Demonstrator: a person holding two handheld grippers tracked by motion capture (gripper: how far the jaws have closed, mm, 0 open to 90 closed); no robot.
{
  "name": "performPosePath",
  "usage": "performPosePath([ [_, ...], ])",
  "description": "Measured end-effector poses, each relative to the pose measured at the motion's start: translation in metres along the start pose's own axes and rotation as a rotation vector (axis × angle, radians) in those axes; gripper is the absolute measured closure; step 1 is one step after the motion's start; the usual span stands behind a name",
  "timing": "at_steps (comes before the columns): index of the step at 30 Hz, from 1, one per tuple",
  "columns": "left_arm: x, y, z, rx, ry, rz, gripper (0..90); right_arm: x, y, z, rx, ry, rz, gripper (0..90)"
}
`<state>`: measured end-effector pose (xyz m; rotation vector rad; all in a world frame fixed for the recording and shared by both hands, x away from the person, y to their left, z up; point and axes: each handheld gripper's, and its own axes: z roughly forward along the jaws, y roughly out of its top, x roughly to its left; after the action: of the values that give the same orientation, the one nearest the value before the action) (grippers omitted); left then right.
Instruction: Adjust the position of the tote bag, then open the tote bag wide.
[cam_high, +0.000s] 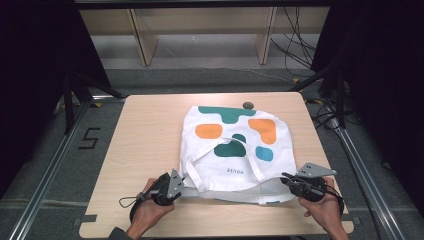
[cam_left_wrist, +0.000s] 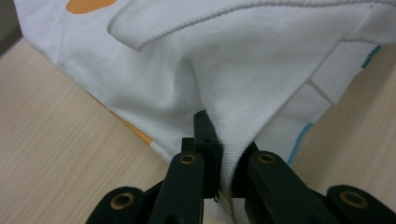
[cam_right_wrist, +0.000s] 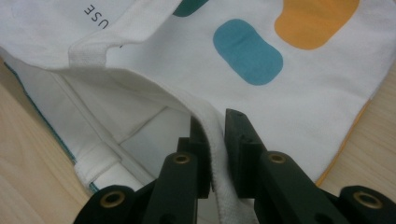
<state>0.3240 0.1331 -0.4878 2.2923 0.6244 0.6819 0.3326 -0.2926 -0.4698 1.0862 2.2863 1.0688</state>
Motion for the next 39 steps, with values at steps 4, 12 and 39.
performPosePath([
  [4,-0.002,0.000,-0.004,-0.008,-0.014,-0.005,86.4,0.000,0.000,0.000,-0.001,0.006,0.001,82.0],
  [12,-0.005,0.003,-0.015,-0.045,-0.045,-0.027,86.4,-0.001,0.000,-0.002,-0.021,-0.010,-0.009,82.0],
  [39,0.022,0.039,-0.069,-0.263,0.006,-0.090,86.7,0.003,0.045,-0.039,-0.193,-0.029,-0.048,88.1],
])
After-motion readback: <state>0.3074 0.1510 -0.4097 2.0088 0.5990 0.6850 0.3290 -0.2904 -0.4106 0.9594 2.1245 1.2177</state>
